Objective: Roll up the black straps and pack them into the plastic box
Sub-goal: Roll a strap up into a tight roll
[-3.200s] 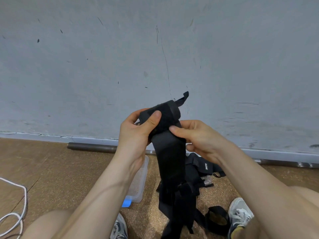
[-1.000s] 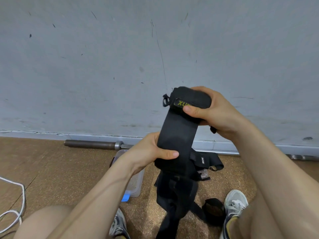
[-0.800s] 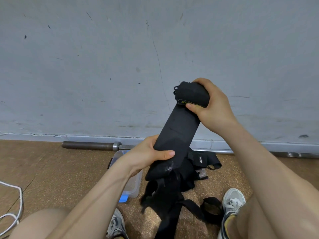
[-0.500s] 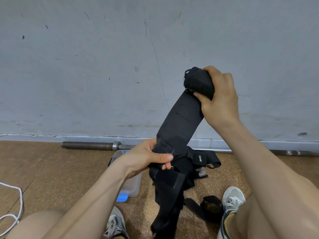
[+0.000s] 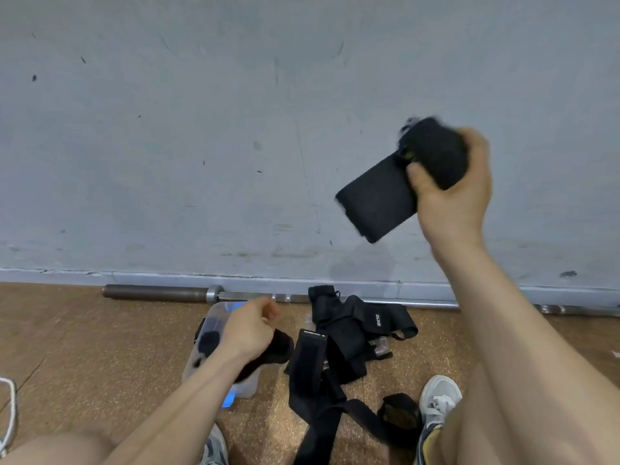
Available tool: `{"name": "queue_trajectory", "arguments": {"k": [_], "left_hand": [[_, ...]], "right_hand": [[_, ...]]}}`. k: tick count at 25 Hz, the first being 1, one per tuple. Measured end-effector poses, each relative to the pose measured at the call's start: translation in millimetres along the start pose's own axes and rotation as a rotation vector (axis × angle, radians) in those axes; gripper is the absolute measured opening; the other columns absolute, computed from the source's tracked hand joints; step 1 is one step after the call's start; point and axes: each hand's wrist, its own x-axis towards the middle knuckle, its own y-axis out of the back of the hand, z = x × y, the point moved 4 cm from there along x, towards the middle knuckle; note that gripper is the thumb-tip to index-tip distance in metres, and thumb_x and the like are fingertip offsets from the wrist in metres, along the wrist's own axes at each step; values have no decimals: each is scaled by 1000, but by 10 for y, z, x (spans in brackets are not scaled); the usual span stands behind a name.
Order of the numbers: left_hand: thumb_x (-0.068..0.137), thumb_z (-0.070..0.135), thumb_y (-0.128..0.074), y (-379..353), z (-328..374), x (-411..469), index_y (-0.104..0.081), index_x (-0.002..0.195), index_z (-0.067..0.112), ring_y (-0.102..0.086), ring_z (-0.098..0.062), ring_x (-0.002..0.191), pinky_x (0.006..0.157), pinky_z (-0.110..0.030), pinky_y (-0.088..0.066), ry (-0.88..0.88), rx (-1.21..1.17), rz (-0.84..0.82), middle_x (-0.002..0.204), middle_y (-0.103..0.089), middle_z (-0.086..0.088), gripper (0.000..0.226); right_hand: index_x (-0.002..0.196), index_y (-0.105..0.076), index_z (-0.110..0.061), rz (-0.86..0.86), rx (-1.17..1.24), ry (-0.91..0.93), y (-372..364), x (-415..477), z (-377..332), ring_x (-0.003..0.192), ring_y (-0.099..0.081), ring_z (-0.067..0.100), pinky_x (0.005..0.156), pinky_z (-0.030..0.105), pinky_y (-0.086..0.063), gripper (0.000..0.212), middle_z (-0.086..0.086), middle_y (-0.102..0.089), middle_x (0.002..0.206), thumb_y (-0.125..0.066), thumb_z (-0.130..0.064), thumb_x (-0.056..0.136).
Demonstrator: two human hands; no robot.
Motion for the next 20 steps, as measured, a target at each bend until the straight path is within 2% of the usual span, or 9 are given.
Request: {"name": "queue_trajectory", "arguments": {"k": [1,3,5,7,10,15,16,18,20], "left_hand": [[89,-8,-50,67,92,28,-61,106,18,-60,-16,105,91,-26,-46,-2,-96,71,108,-64,4,33],[93,-4,-50,375,377,86,-59,108,20,-62,-17,109,97,-28,-46,-21,-402,309,110,-65,5,30],[99,11,-52,637,706,53,-62,107,21,-66,-14,104,93,-30,-52,-84,-792,355,108,-70,3,17],[101,28,-50,699,1002,-32,-63,113,23,-69,-10,99,82,-25,-55,-144,-962,183,105,-73,2,18],[99,24,-55,551,1200,-136,-63,117,17,-73,-13,89,67,-22,-56,-135,-947,37,99,-75,-2,21],[99,18,-57,546,1214,-230,-61,116,16,-72,-16,86,68,-27,-58,-122,-850,-8,102,-73,-8,18],[99,18,-56,583,1215,-280,-59,115,18,-72,-15,80,63,-26,-56,-128,-831,-4,97,-72,-8,16],[98,11,-53,705,1197,-371,-59,117,21,-66,-19,68,55,-27,-49,-145,-922,-2,83,-68,-10,22],[85,0,-45,865,1166,-442,-66,120,21,-63,-30,77,61,-31,-49,-252,-1084,-215,88,-68,-15,46]], "right_hand": [[123,-53,-22,-111,56,-89,-52,-21,33,98,-63,11,67,20,-50,48,-8,-62,108,-73,-10,82],[120,-53,-25,-367,106,-200,-250,-141,98,86,-65,6,52,11,-43,46,-13,-64,102,-75,-7,83],[118,-54,-24,-571,110,-154,-411,-258,76,78,-61,-6,58,7,-44,47,-13,-64,101,-77,-5,82],[118,-55,-21,-687,106,-90,-501,-342,48,85,-61,-8,75,11,-48,46,-12,-64,103,-79,-5,81],[119,-56,-20,-718,97,-75,-545,-429,60,92,-63,-4,82,14,-50,46,-11,-65,104,-80,-10,81],[112,-55,-31,-673,-46,-33,-539,-509,115,88,-62,-8,76,10,-47,43,-20,-64,97,-81,-20,80],[111,-56,-30,-652,-33,-67,-541,-517,123,88,-63,-7,79,13,-49,41,-19,-66,96,-81,-20,80],[110,-61,-24,-625,59,-201,-538,-493,161,93,-68,6,87,31,-56,37,-10,-70,99,-82,-20,80],[109,-65,-19,-648,227,-370,-519,-473,168,93,-68,23,88,44,-54,36,2,-71,101,-84,-20,77]]}}
